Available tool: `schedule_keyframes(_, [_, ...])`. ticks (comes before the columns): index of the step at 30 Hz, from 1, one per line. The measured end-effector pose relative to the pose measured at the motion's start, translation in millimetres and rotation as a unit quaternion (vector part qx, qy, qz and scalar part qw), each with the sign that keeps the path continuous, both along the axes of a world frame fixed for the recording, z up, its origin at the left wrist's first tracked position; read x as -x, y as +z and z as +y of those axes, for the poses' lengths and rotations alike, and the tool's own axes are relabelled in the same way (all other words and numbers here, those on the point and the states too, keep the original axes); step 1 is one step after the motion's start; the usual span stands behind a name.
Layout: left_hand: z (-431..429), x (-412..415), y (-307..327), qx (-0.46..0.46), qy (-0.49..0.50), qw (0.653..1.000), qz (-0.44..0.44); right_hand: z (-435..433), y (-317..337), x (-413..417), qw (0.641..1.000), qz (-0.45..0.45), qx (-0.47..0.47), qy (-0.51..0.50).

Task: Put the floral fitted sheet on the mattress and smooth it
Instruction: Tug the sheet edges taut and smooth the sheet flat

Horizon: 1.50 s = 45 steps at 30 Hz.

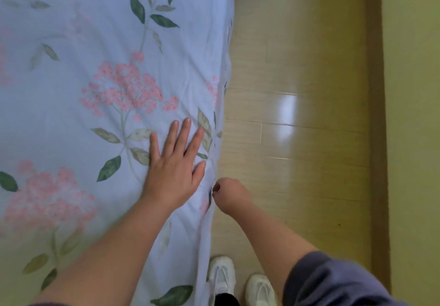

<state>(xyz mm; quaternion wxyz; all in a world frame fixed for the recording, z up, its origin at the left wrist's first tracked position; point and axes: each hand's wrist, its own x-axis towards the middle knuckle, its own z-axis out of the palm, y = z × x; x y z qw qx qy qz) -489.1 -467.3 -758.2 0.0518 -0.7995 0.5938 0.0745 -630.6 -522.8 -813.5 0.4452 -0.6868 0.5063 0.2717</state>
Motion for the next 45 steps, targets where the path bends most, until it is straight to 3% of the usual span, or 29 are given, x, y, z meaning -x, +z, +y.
schedule_keyframes(3, [-15,-8,15,-0.042,-0.018,0.999,0.022,-48,18,-3,0.999,-0.007,-0.022,-0.035])
schedule_keyframes(7, [-72,-36,42,-0.040,0.028,0.998,0.042,-146,53,-35,0.993,-0.040,0.035,-0.103])
schedule_keyframes(9, [-113,-56,54,-0.053,0.055,0.996,0.045,-196,72,-62,0.989,-0.075,0.084,-0.091])
schedule_keyframes(12, [-174,-90,66,-0.083,0.135,0.987,0.029,-258,100,-98,0.977,-0.121,0.177,-0.001])
schedule_keyframes(15, [-229,-129,61,-0.132,0.270,0.952,0.054,-330,115,-144,0.943,-0.161,0.259,0.136])
schedule_keyframes(17, [-258,-125,50,-0.199,0.249,0.944,0.088,-374,116,-166,0.919,-0.163,0.279,0.228])
schedule_keyframes(19, [-274,-96,44,-0.207,0.174,0.953,0.134,-412,118,-178,0.904,-0.152,0.271,0.295])
schedule_keyframes(23, [-300,-111,73,-0.088,0.001,0.987,0.138,-498,130,-207,0.908,-0.064,0.258,0.324])
schedule_keyframes(25, [-323,-150,94,-0.033,-0.002,0.991,0.129,-533,141,-232,0.908,-0.049,0.267,0.321])
schedule_keyframes(30, [-425,-256,118,-0.029,0.124,0.985,0.118,-603,168,-329,0.885,-0.076,0.259,0.379])
schedule_keyframes(36, [-552,-364,125,-0.009,0.207,0.969,0.134,-715,192,-431,0.868,-0.066,0.261,0.417])
schedule_keyframes(45, [-681,-476,106,-0.105,0.323,0.926,0.165,-870,174,-569,0.814,-0.087,0.282,0.500])
